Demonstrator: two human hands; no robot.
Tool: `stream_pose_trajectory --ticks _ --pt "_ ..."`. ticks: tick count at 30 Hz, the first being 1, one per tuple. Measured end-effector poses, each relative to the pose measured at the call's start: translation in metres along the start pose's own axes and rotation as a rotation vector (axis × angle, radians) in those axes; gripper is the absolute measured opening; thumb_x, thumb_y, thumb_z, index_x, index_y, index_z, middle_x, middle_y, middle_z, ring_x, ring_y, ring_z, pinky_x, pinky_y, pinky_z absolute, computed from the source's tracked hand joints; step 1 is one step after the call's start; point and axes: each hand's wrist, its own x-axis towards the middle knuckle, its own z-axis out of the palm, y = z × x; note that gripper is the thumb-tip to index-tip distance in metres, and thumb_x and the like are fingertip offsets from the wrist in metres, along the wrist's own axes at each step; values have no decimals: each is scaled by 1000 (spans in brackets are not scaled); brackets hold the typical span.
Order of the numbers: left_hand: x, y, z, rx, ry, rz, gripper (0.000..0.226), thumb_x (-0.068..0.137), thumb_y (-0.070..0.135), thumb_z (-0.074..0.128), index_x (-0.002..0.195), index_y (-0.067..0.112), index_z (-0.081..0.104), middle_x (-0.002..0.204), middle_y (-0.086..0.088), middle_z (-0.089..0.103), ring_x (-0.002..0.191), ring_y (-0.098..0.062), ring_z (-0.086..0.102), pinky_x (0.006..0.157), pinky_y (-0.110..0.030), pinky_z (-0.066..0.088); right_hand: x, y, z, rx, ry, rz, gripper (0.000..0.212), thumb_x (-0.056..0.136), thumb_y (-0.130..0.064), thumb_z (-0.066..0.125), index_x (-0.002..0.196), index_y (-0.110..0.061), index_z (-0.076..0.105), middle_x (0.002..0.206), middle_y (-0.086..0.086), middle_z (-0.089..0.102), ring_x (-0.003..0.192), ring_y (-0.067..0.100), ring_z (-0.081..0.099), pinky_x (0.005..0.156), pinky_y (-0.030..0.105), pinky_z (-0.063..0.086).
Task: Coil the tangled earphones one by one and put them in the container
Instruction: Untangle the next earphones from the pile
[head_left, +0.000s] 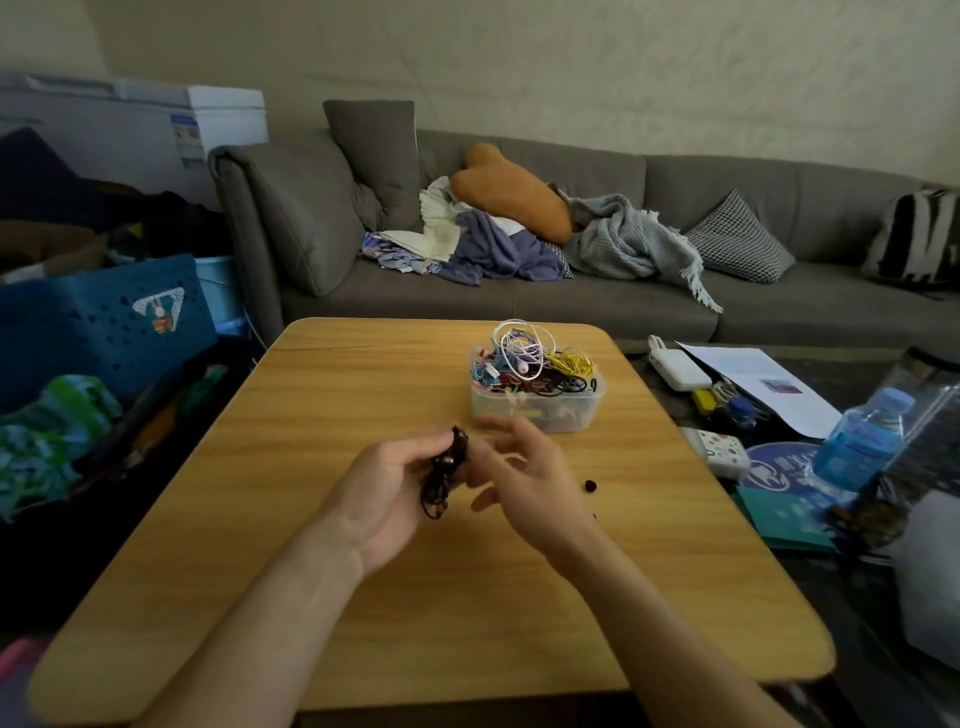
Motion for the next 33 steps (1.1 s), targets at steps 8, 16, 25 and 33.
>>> stream_pose_trajectory --ticks 8,16,25,33 --pt "-8 -20 7 154 226 118 29 95 -4 49 118 3 65 107 -18 72 99 -27 68 81 -35 55 -18 3 -6 38 -95 -22 32 93 -31 66 125 -27 63 107 5 63 84 16 70 67 39 62" --pt "-8 -19 5 188 237 107 36 84 -16 56 110 5 66 108 -22 64 87 -25 64 75 -31 54 -13 13 -13 31 27 8 22 84 -9 76 102 -18 67 94 7 71 76 22 75 70 42 62" --pt "-18 -27 -4 594 -27 40 56 58 24 89 105 5 64 96 -11 75 90 -20 70 71 -28 53 -13 10 -20 -21 45 7 18 78 -30 82 81 -15 71 72 1 75 60 9 68 57 26 53" --pt "-17 -25 -5 677 15 -3 13 84 -1 69 93 7 74 85 -11 74 81 -22 69 83 -45 57 -2 10 -53 -427 159 58 15 94 -35 63 89 -22 70 77 -7 72 66 8 68 58 21 53"
